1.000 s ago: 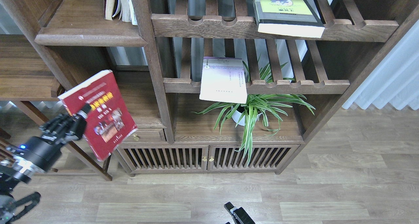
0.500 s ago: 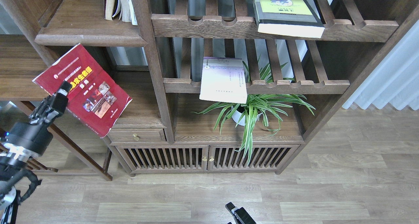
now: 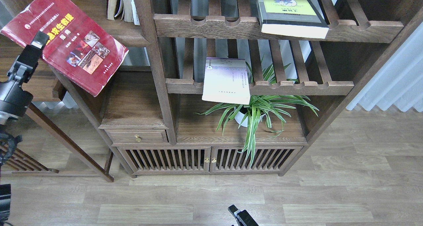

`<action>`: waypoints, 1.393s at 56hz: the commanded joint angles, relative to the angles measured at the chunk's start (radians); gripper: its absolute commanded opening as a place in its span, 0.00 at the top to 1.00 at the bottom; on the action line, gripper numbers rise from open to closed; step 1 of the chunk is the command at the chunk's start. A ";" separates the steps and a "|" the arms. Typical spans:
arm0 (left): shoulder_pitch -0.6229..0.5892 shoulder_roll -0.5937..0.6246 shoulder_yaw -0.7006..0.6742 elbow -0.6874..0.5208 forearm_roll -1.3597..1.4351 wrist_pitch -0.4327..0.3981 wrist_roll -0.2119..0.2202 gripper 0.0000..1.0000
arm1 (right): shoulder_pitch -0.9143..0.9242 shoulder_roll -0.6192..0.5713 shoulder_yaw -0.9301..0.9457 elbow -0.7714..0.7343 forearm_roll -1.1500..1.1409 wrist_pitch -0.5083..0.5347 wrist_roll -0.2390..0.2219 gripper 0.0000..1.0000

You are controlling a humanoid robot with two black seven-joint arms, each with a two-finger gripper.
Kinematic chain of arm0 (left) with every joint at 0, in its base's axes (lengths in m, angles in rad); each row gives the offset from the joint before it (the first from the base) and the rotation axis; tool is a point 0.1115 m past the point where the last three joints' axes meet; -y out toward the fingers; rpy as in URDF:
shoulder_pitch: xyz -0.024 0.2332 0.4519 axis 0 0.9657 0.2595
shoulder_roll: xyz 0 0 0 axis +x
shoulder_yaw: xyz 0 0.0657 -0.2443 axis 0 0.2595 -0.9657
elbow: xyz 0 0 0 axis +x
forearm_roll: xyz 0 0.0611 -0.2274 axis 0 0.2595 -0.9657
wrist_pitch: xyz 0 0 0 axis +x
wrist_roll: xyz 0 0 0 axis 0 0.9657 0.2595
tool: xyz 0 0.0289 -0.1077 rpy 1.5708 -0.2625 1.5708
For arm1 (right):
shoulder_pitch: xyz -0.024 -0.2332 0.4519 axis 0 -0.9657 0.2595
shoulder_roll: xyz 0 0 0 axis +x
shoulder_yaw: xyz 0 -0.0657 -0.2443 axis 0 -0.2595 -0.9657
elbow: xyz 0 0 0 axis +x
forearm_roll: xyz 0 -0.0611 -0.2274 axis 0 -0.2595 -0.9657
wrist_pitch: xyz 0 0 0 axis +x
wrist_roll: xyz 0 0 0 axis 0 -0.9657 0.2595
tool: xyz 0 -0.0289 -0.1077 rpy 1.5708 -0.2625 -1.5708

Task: Organize books on shelf
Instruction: 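Raise the red book with the left gripper onto the upper shelf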

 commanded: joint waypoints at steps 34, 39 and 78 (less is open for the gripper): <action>-0.245 0.114 -0.017 0.081 0.018 0.000 0.082 0.96 | -0.005 -0.008 0.002 0.000 0.003 0.000 0.000 0.01; -0.280 0.203 -0.013 0.139 0.019 0.000 0.082 0.95 | -0.003 -0.008 0.002 0.000 0.003 0.000 0.000 0.01; -0.464 0.209 0.122 0.280 0.064 0.000 0.082 0.95 | 0.001 -0.008 0.003 0.000 0.005 0.000 0.000 0.01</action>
